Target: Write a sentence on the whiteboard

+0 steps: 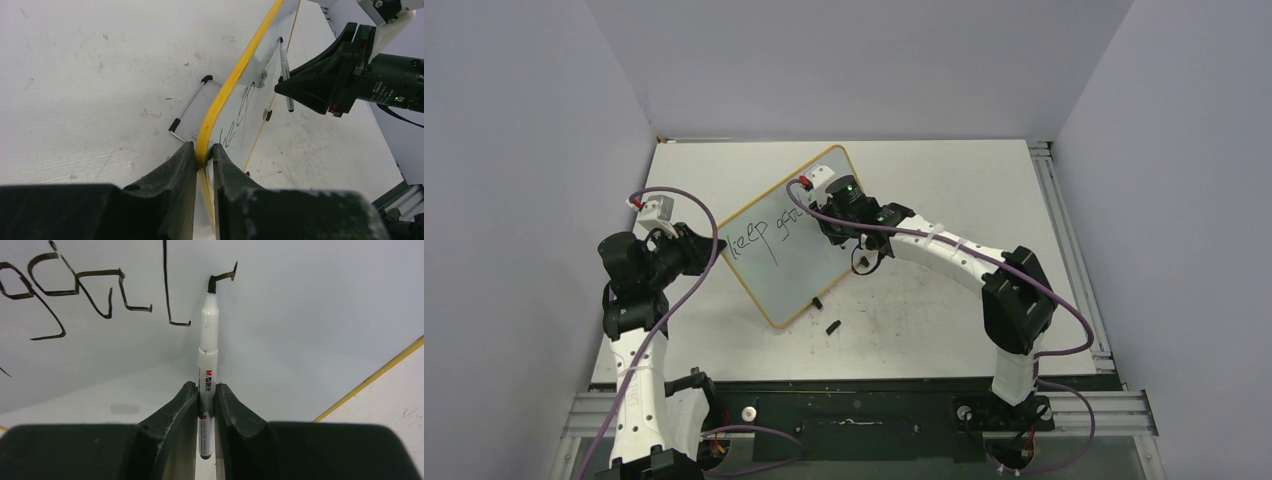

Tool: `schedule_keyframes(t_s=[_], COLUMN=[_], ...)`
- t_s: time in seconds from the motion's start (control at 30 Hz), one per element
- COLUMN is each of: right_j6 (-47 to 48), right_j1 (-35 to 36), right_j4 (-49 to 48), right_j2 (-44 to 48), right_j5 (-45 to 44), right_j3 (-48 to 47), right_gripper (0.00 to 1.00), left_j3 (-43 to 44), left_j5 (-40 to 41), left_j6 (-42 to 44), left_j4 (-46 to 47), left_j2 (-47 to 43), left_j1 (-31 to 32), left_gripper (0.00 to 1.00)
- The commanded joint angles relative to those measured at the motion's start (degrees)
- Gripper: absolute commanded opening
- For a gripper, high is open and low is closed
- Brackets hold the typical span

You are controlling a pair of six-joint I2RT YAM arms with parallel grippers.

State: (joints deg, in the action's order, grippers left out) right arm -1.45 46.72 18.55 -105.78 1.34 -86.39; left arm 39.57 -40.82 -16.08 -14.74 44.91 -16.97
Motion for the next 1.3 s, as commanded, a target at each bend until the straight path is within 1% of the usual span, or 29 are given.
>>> schedule_keyframes(t_s=[0.0,0.3,0.87,1.27], right_j6=[1.01,-0.49,-1.71,-1.45], right_j1=[1.23,0.69,-0.91,0.5], right_j4=[-0.08,0.18,0.59,0.57], right_j2=[-0.35,-0.13,0.3,1.1], right_j5=[1.13,-1.16,-1.1,0.23], right_j3=[-1.27,0.03,2.43,3.68], right_gripper=[0.05,0.05,0.05,0.05], left_j3=[1.7,1.69,1.74,1.74], left_j5=[1.62,1.62,1.62,1.57], left_j6=[1.05,1.05,1.05,1.05], left_j4=[0.71,0.68,0.59,0.6], left_j2=[-0.03,-0.15,-0.13,-0.16], left_j1=[-0.44,-0.43,-0.45,-0.44], left_gripper=[0.0,0.0,0.0,0.0])
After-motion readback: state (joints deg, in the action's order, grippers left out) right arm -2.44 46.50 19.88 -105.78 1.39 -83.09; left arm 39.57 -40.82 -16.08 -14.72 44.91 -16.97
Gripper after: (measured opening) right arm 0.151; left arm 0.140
